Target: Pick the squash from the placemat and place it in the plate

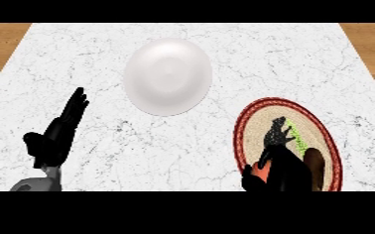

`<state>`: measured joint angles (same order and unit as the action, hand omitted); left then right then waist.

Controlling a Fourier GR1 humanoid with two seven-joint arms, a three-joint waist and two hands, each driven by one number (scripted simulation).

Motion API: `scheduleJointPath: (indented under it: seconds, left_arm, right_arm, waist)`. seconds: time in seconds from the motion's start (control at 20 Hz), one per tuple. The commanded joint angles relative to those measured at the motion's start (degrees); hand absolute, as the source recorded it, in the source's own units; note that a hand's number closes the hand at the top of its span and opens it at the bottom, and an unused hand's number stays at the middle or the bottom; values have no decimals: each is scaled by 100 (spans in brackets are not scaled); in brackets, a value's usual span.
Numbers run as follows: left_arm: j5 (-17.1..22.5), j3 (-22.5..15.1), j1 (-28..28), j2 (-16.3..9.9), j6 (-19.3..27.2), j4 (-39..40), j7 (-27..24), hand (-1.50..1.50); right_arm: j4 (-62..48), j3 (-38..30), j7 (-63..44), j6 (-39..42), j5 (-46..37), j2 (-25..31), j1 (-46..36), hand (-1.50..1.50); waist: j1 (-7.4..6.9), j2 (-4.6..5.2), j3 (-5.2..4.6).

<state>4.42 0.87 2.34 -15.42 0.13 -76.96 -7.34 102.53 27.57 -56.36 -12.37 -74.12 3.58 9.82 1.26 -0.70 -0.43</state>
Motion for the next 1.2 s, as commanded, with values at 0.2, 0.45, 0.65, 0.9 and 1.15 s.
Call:
scheduleJointPath:
  seconds: [0.2, 0.45, 0.65, 0.9, 1.15]
  left_arm:
    - [103, 187, 261, -104, -189, 261, 102, 0]
    - [-139, -18, 360, 58, -35, 188, 116, 0]
    - [-53, -12, 2, 17, -161, -151, 70, 0]
    - [-148, -41, 59, 81, -105, -53, -22, 0]
    - [-165, -77, 132, 162, -162, 95, -146, 0]
  right_arm:
    - [1538, 2000, -1454, 451, -2360, -350, 669, 150]
    - [1622, 2480, -2037, 903, -3193, -346, -412, 150]
    - [1755, 2570, -2087, 1263, -3362, -332, -866, 150]
    - [1680, 2253, -2099, 1540, -2671, -329, -1627, 150]
    - [782, 1517, -2321, 1558, -1778, -345, -2979, 150]
  waist:
    - [-34, 45, 34]
    - [-87, 55, 34]
    - [-162, 47, 36]
    - [-235, 73, 34]
    - [-333, 104, 33]
